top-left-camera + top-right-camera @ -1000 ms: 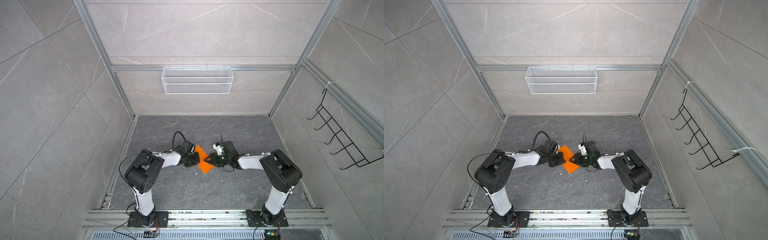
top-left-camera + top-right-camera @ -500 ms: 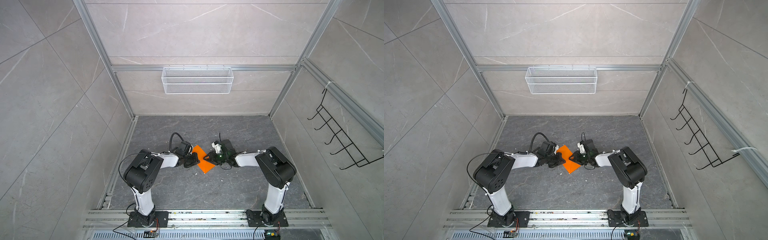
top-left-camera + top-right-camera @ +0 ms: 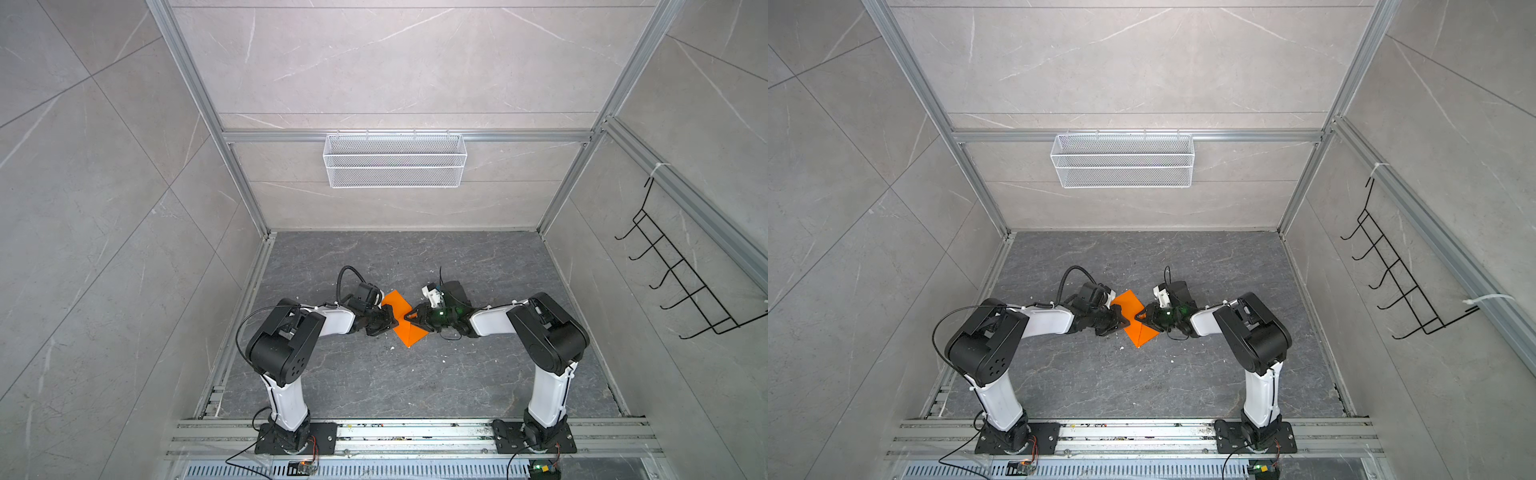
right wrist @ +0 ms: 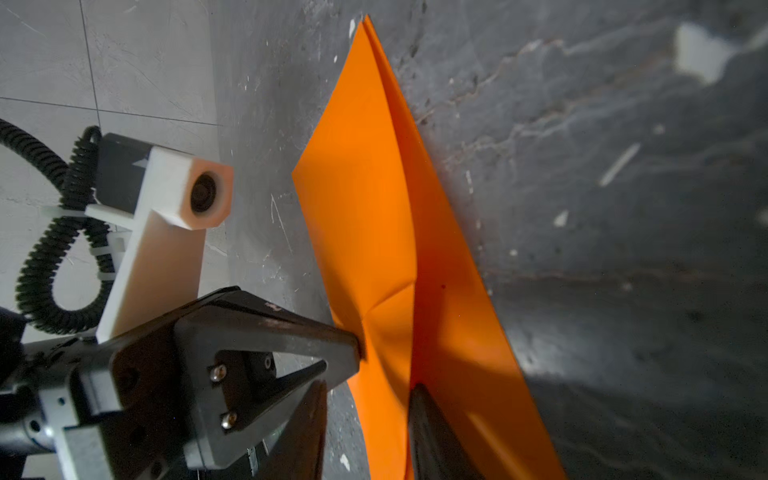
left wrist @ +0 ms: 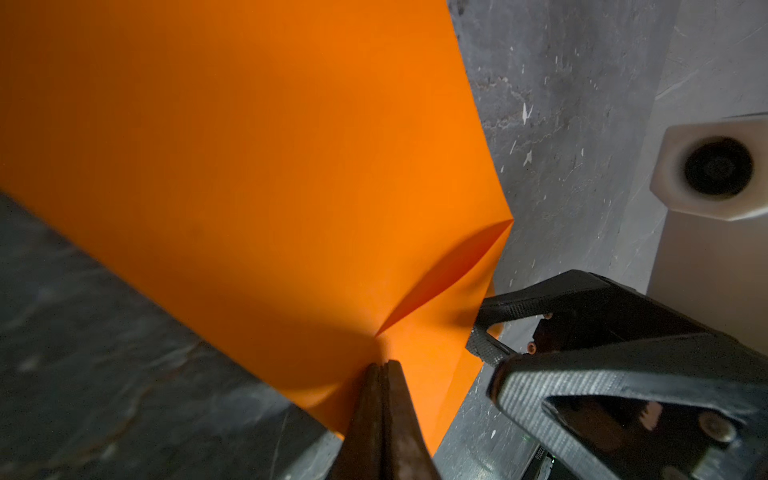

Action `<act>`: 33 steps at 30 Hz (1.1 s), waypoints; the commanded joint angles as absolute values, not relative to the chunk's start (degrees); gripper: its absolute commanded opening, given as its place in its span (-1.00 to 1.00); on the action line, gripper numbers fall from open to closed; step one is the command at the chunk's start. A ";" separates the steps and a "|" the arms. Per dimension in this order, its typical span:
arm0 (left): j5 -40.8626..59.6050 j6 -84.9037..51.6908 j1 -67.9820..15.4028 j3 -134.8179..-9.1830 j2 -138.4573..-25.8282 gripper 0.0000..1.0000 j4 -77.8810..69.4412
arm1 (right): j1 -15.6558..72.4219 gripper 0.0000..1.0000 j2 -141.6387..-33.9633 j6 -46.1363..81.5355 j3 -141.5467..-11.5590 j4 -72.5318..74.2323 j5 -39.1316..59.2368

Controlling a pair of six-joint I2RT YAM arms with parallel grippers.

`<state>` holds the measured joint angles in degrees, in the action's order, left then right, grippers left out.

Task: Fold a paper plane with a square sheet of paper (pick it up from the middle)

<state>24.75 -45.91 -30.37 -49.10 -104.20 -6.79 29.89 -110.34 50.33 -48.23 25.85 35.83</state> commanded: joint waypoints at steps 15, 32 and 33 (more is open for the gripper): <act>25.64 -43.87 -28.60 -49.10 -106.28 -0.93 0.61 | 30.06 -0.51 -114.09 45.39 -49.74 28.60 39.27; 31.58 -44.76 -24.12 -52.06 -92.39 -0.14 2.17 | 29.23 -1.00 -105.67 46.86 -48.23 35.74 37.36; 32.22 -45.77 -23.62 -51.30 -90.61 0.03 0.87 | 28.96 -1.00 -104.48 47.97 -48.09 36.99 37.46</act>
